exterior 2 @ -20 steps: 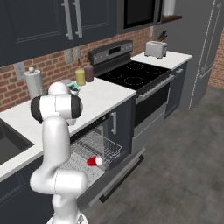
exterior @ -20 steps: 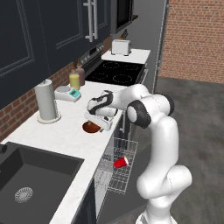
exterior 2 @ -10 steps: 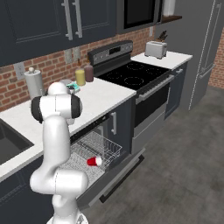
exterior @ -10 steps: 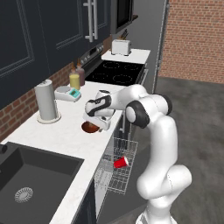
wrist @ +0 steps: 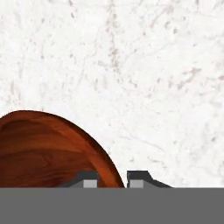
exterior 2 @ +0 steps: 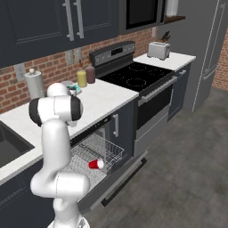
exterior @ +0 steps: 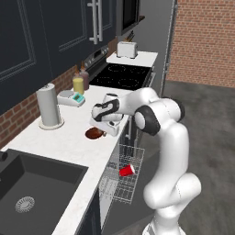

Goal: Pick up the cup and bowl from the counter, place them in the dishwasher, and close the dishwasher door.

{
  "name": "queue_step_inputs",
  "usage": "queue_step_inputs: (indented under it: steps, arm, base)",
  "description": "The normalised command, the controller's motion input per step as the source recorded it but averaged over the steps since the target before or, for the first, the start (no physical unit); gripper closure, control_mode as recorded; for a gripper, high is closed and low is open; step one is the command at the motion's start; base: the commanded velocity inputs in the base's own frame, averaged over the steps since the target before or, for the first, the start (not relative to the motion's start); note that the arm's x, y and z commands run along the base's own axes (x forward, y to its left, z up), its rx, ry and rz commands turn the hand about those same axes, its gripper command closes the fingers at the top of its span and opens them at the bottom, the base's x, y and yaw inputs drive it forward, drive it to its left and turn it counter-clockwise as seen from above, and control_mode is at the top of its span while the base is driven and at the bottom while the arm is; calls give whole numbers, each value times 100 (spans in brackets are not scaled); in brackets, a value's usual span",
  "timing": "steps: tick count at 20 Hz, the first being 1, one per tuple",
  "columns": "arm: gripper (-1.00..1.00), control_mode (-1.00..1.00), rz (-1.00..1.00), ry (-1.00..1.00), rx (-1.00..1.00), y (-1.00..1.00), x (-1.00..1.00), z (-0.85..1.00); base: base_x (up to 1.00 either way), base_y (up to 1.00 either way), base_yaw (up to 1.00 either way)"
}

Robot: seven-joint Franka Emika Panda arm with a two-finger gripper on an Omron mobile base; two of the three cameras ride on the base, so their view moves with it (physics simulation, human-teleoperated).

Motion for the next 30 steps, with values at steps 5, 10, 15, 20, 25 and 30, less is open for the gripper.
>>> queue_step_inputs:
  steps: [5, 10, 15, 20, 25, 30]
  arm:
    - [100, -100, 0, -10, 2, -50, -90, 0]
    - [100, -100, -1, -13, 7, -76, -100, 0]
    - [100, -100, -3, -8, 8, -97, -97, 0]
    - [100, -100, -6, 0, 7, -100, -25, 0]
    - [100, -100, -6, 0, 9, -96, 0, -12]
    - [100, -100, -2, 0, 11, -50, 4, -37]
  base:
    - [0, 0, 0]
    - [0, 0, 0]
    - [0, 0, 0]
    - [0, 0, 0]
    - [0, 0, 0]
    - [0, 0, 0]
